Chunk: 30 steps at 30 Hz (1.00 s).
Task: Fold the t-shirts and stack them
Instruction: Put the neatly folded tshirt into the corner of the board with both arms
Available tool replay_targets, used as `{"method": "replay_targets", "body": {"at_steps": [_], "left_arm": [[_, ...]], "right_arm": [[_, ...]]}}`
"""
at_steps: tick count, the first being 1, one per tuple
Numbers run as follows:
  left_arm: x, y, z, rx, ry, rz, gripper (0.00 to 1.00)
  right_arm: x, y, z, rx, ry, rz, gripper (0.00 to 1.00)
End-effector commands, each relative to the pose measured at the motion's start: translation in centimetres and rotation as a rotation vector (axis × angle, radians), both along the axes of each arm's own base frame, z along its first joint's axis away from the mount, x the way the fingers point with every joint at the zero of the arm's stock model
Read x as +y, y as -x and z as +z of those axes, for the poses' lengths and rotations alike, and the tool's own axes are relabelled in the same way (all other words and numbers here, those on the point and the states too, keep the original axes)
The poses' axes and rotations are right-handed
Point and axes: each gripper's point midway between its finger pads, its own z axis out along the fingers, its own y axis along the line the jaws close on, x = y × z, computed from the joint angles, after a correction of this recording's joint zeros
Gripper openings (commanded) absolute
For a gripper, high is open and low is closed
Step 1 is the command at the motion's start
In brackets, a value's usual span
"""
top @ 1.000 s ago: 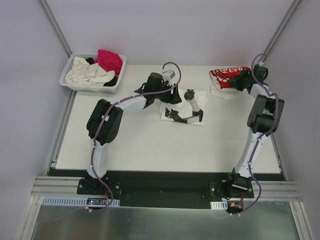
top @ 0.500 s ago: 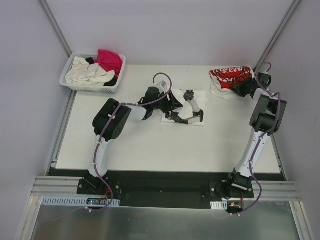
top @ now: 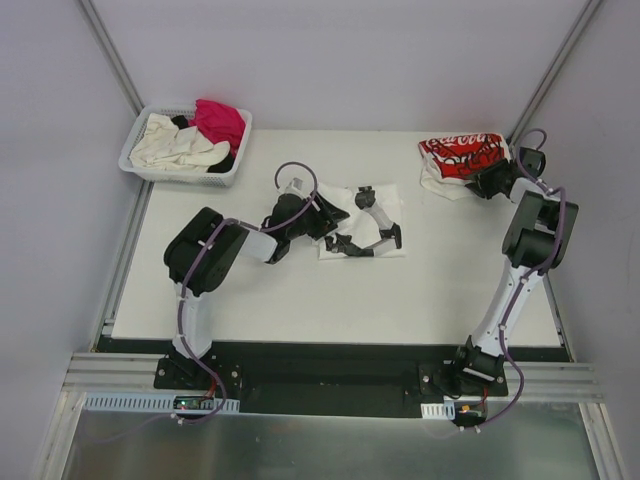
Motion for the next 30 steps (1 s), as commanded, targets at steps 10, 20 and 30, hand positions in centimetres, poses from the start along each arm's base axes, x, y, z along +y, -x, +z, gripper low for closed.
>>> {"method": "replay_targets", "body": {"at_steps": [10,20,30], "left_arm": [[5.8,-4.0,10.2,-0.324,-0.128,0.137,0.6],[3.4,-3.3,14.6,-0.546,0.128,-0.225,0.6],[3.6,-3.4,14.7,-0.565,0.089,-0.24,0.6]], "right_arm": [[1.4,1.2,4.6,-0.009,0.038,0.005,0.37],[3.1,2.1,2.8,0.011,-0.072,0.055,0.42],[0.7,7.3,2.3,0.033,-0.066,-0.001,0.56]]}}
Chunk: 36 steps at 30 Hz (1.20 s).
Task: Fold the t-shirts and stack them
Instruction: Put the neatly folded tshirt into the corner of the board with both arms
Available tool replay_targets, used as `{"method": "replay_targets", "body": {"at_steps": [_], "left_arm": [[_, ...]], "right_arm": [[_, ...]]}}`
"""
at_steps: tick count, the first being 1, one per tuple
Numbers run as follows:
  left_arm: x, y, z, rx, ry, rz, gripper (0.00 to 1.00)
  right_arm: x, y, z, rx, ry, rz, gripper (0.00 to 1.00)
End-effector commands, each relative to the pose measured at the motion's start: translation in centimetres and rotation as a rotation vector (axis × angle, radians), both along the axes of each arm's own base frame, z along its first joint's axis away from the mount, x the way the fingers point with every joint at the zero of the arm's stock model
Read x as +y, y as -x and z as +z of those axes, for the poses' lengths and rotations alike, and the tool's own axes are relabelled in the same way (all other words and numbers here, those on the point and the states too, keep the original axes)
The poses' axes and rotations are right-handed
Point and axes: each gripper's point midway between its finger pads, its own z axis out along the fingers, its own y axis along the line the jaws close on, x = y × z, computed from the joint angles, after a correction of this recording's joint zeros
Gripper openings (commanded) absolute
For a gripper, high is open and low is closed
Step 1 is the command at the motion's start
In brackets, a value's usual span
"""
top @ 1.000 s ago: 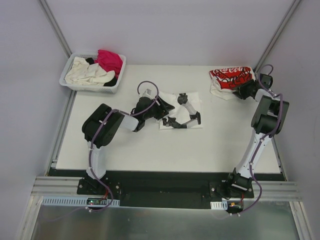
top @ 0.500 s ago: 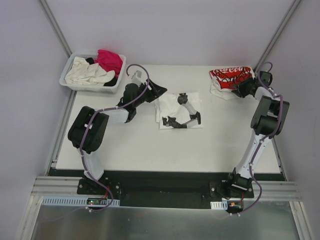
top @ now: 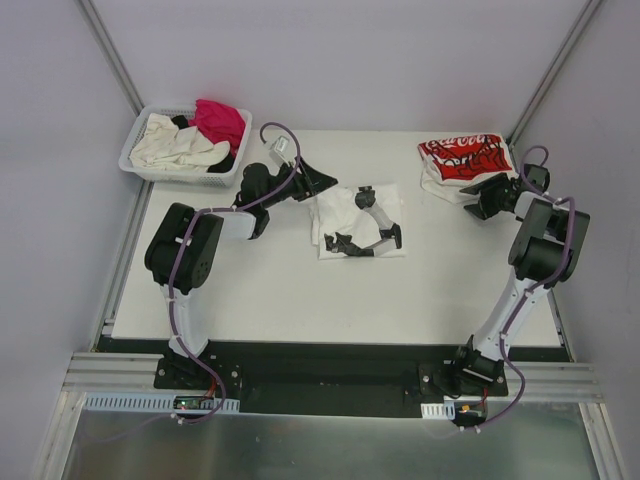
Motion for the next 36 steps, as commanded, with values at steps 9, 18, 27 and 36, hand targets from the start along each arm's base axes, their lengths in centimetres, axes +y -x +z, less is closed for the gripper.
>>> {"method": "replay_targets", "body": {"at_steps": [9,18,27,36], "left_arm": [[-0.3,0.3,3.9,-0.157,0.01,-0.047,0.6],[-0.2,-0.2,3.7,-0.143,0.022,-0.029,0.6],[-0.1,-0.4,3.6,-0.129,0.022,-0.024,0.6],[-0.2,-0.6,3.6,-0.118,0.022,-0.034,0.6]], "right_arm": [[-2.1,-0.3,1.1,-0.075,0.009,-0.044,0.57],[-2.6,-2.9,1.2,-0.09,0.04,-0.064,0.57],[-1.7,-4.5,-0.5,-0.06,0.076,-0.083,0.49],[-1.1,-6.2,-1.1,-0.06,0.089,-0.109,0.48]]}}
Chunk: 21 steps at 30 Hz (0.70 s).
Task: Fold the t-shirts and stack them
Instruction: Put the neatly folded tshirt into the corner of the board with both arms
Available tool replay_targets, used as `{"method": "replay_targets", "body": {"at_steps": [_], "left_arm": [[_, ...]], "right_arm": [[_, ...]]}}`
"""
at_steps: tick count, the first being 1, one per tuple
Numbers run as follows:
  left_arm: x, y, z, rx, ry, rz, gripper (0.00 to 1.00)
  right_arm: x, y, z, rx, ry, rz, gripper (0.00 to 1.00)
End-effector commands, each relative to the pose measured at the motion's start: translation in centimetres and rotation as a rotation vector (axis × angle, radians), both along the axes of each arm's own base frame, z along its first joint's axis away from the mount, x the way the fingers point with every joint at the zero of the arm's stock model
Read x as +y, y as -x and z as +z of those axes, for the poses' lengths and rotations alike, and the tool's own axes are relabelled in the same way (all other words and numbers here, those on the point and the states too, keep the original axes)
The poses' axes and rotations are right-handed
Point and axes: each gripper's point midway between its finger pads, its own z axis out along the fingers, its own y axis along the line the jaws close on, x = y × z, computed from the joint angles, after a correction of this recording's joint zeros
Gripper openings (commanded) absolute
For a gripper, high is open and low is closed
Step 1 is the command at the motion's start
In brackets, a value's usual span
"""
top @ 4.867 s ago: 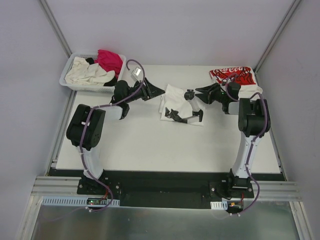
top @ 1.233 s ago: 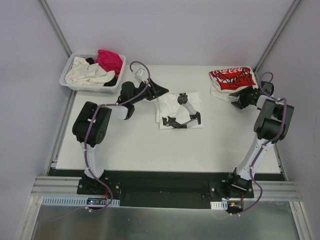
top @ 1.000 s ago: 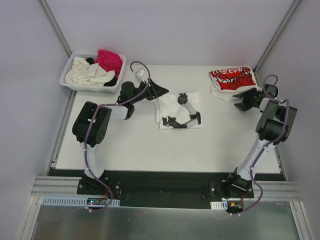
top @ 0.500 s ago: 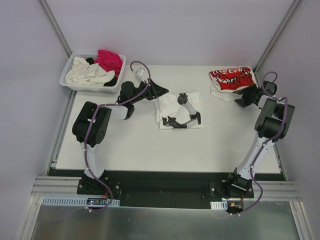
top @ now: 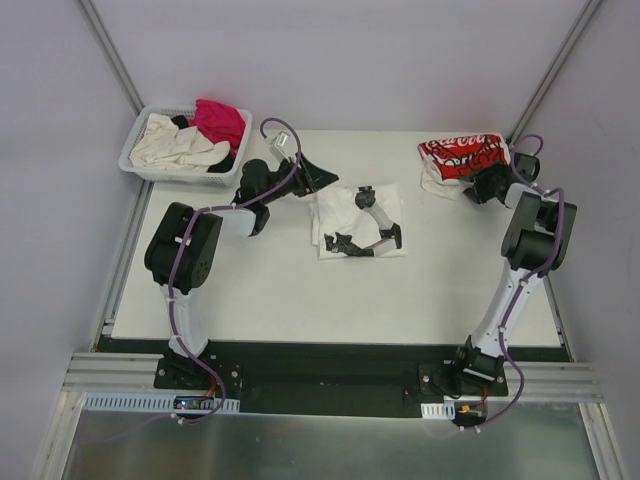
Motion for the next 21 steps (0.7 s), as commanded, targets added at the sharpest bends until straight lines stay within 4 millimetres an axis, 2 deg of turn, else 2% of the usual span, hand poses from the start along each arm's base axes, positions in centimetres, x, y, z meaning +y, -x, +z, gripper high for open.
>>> {"method": "replay_targets", "body": {"at_steps": [1,7,10,11,14,17,19,20,21], "left_arm": [[0.0,-0.3,2.6,-0.072,0.024,-0.019,0.6],[0.0,0.1,2.7,-0.061,0.026,-0.03,0.6],[0.1,0.3,2.8,-0.056,0.022,-0.03,0.6],[0.2,0.4,2.8,-0.053,0.02,-0.027,0.6],[0.3,0.6,2.5,-0.044,0.008,-0.027,0.6],[0.5,0.7,2.1,-0.03,-0.001,-0.023,0.6],[0.6,1.0,2.0,-0.018,0.0,-0.028,0.6],[0.7,1.2,1.7,-0.006,-0.003,-0.028,0.6],[0.8,1.5,2.0,-0.004,0.0,-0.028,0.6]], "right_arm": [[-0.2,-1.4,-0.6,0.002,0.017,-0.038,0.48],[0.4,-3.1,-0.6,-0.008,0.018,-0.034,0.44],[0.6,-3.8,-0.5,-0.015,0.021,-0.032,0.32],[0.9,-4.0,-0.8,-0.011,0.017,-0.032,0.19],[1.2,-4.2,-1.0,-0.009,0.015,-0.03,0.01],[1.6,-3.5,-1.5,0.007,0.018,-0.023,0.01],[1.6,-2.8,-1.1,0.01,0.026,-0.021,0.01],[1.9,-1.7,-2.1,0.036,0.021,-0.02,0.01],[2.0,-1.3,-1.3,0.025,0.022,-0.019,0.01]]}}
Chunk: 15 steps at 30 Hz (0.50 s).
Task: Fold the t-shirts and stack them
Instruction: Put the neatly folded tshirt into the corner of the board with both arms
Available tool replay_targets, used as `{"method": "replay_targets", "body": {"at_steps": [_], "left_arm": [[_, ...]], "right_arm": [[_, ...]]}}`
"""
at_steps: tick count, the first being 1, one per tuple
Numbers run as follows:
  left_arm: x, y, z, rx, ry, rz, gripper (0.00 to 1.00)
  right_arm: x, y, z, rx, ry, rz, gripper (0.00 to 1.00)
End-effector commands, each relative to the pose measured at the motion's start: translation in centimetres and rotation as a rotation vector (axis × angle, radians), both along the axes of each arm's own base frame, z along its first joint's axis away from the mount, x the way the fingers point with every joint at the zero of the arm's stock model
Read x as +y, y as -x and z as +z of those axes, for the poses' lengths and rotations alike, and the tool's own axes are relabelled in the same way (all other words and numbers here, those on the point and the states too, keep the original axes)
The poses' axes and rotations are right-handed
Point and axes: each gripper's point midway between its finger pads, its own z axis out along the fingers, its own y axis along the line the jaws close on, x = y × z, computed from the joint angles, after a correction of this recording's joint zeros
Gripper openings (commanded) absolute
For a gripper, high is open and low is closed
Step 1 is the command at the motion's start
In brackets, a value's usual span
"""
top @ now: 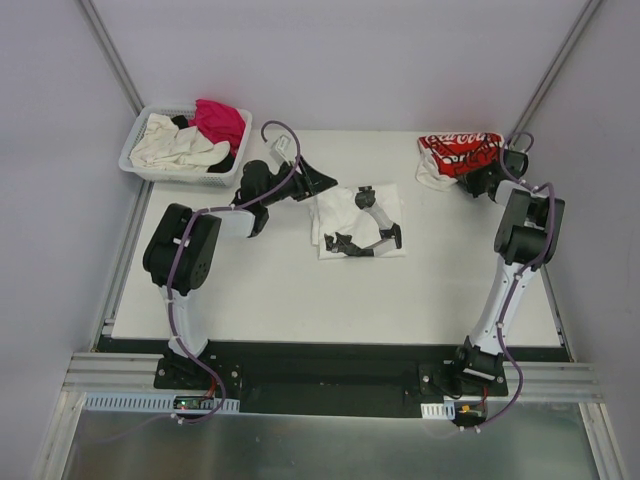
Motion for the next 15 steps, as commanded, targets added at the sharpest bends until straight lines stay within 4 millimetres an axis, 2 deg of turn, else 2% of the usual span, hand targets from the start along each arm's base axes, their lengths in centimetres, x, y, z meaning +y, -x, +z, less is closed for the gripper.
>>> {"method": "replay_targets", "body": {"at_steps": [1,2,5,6,8,9,10,11,13,15], "left_arm": [[0.8,1.4,2.9,-0.047,0.015,-0.025,0.59],[0.9,1.9,2.6,-0.031,0.011,-0.026,0.59],[1.4,3.5,4.1,-0.036,-0.005,-0.036,0.6],[1.6,3.9,4.3,-0.049,-0.024,-0.042,0.6],[2.0,4.8,5.2,-0.062,-0.06,-0.045,0.6],[2.3,5.1,5.5,-0.068,-0.071,-0.043,0.6],[2.5,5.3,5.8,-0.074,-0.083,-0.037,0.6],[2.8,5.8,6.6,-0.093,-0.093,-0.035,0.6],[3.1,6.3,6.8,-0.098,-0.1,-0.028,0.6],[3.4,6.8,7.5,-0.114,-0.095,-0.021,0.6]], "right_arm": [[1.2,2.8,0.1,0.041,0.002,0.013,0.01],[1.7,4.1,-1.1,0.067,-0.008,0.018,0.01],[2.4,5.7,-0.3,0.057,-0.01,0.036,0.01],[2.7,7.4,-1.5,0.091,-0.011,0.045,0.01],[3.1,8.5,-0.6,0.078,-0.007,0.06,0.01],[3.7,10.2,-1.5,0.11,-0.018,0.069,0.01],[3.8,10.5,-0.3,0.089,-0.015,0.07,0.01],[4.0,11.0,-0.3,0.086,-0.021,0.068,0.01],[4.7,12.7,-0.5,0.101,-0.046,0.07,0.01],[4.9,13.4,1.0,0.073,-0.025,0.066,0.01]]}}
